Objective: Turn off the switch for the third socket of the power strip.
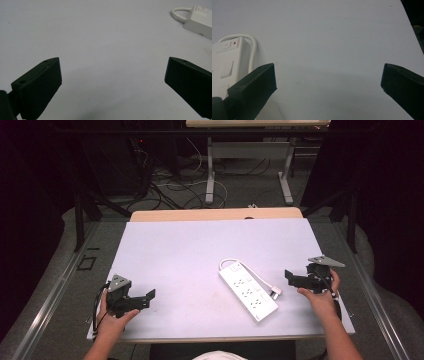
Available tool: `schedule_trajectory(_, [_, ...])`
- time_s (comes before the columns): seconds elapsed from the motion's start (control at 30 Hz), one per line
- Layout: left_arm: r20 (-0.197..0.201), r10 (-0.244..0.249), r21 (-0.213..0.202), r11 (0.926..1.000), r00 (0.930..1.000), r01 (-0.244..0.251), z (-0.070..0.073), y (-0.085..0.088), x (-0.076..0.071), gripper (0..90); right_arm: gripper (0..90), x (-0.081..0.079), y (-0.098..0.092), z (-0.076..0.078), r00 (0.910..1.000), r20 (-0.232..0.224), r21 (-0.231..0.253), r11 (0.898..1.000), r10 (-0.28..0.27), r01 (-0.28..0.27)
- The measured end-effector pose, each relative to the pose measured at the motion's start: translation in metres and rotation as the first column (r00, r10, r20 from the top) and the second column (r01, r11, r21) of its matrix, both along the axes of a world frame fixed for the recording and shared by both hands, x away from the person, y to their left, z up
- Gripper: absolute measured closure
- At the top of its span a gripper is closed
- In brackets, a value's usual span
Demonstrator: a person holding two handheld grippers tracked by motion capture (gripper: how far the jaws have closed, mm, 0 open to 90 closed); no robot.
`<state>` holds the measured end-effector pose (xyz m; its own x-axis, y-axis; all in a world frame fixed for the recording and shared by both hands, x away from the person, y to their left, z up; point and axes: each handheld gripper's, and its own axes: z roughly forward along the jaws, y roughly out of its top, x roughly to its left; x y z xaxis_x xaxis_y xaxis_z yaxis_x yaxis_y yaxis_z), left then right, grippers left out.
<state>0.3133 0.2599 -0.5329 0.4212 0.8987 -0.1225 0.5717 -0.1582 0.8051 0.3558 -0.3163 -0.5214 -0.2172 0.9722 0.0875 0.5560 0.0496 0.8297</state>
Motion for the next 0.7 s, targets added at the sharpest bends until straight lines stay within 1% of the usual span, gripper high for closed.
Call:
schedule_trajectory(0.07, [0.0,0.0,0.0,1.0,1.0,0.0,0.0,0.0,0.0,1.0,0.0,0.001,-0.002,-0.002,0.9998,-0.011,0.011,1.0,-0.018,0.018])
schedule_trajectory(0.13, [0.0,0.002,0.0,1.0,1.0,-0.002,0.0,0.0,0.0,1.0,0.0,0.002,-0.005,-0.005,0.9996,-0.016,0.018,1.0,-0.022,0.023])
schedule_trajectory(0.17, [0.002,0.002,0.001,1.0,1.0,-0.002,0.0,0.0,-0.001,1.0,0.0,0.002,-0.006,-0.006,0.9992,-0.022,0.019,0.999,-0.032,0.033])
schedule_trajectory(0.2, [0.002,0.0,0.0,1.0,1.0,0.0,0.0,0.0,-0.001,1.0,0.0,0.002,-0.007,-0.007,0.9994,-0.02,0.015,1.0,-0.027,0.027])
schedule_trajectory(0.23, [0.003,0.002,0.0,1.0,1.0,-0.002,0.0,0.0,-0.001,1.0,0.0,0.002,-0.007,-0.008,0.9989,-0.03,0.02,0.999,-0.035,0.036])
schedule_trajectory(0.4, [-0.008,0.0,-0.004,1.0,1.0,0.0,-0.001,0.0,0.0,1.0,0.0,0.004,-0.008,-0.012,0.9982,-0.042,0.022,0.999,-0.041,0.042])
schedule_trajectory(0.43, [-0.009,0.001,-0.005,1.0,1.0,-0.001,-0.001,0.0,0.0,1.0,0.0,0.004,-0.009,-0.013,0.9986,-0.039,0.016,0.999,-0.035,0.036])
schedule_trajectory(0.53, [-0.008,0.003,-0.007,1.0,1.0,-0.003,-0.002,-0.001,0.0,1.0,0.0,0.004,-0.008,-0.014,0.9983,-0.048,0.025,0.999,-0.032,0.033])
schedule_trajectory(0.7, [-0.006,0.004,-0.006,1.0,1.0,-0.004,-0.002,0.0,0.001,1.0,0.0,0.005,-0.008,-0.015,0.9986,-0.045,0.02,0.999,-0.028,0.029])
